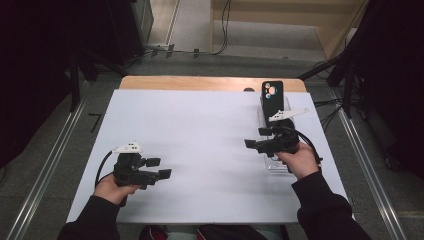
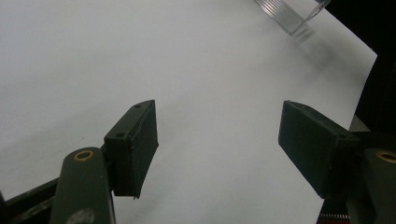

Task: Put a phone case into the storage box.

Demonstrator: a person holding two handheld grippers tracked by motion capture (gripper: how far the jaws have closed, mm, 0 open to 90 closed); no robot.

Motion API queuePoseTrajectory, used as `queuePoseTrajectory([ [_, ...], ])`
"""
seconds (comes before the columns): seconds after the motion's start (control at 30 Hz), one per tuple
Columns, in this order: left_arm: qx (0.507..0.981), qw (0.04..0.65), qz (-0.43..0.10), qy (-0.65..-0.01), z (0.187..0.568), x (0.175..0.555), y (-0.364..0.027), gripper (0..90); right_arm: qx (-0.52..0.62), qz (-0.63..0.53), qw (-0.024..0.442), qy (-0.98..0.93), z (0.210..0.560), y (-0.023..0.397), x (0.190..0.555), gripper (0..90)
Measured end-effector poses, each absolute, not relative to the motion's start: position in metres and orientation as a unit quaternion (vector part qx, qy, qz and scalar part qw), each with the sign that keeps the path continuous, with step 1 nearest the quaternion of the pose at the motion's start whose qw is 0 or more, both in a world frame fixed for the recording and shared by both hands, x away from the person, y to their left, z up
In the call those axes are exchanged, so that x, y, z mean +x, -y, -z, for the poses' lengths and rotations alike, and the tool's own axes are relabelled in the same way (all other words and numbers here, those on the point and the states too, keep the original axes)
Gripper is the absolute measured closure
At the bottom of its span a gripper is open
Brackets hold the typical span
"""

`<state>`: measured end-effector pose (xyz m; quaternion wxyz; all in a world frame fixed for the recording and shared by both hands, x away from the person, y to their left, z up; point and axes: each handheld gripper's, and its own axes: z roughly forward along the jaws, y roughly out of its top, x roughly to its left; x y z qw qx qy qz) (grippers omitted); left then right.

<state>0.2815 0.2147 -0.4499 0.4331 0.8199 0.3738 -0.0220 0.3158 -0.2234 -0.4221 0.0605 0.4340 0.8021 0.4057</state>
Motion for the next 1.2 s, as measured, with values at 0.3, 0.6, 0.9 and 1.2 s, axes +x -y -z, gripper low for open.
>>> queuePoseTrajectory([
  [0.3, 0.824, 0.431, 0.024, -0.366, 0.451, 0.280, -0.212, 28.5, 0.421, -0.409, 0.055, -0.808, 0.433, 0.219, 0.303, 19.9],
  [0.6, 0.822, 0.434, 0.021, -0.368, 0.450, 0.279, -0.212, 28.5, 0.409, -0.406, 0.041, -0.816, 0.440, 0.220, 0.288, 19.9],
  [0.9, 0.823, 0.436, 0.017, -0.364, 0.448, 0.279, -0.211, 28.5, 0.406, -0.396, 0.026, -0.823, 0.451, 0.225, 0.270, 19.6],
  [1.2, 0.823, 0.440, 0.019, -0.359, 0.448, 0.277, -0.209, 28.5, 0.397, -0.403, 0.012, -0.825, 0.461, 0.235, 0.254, 19.5],
])
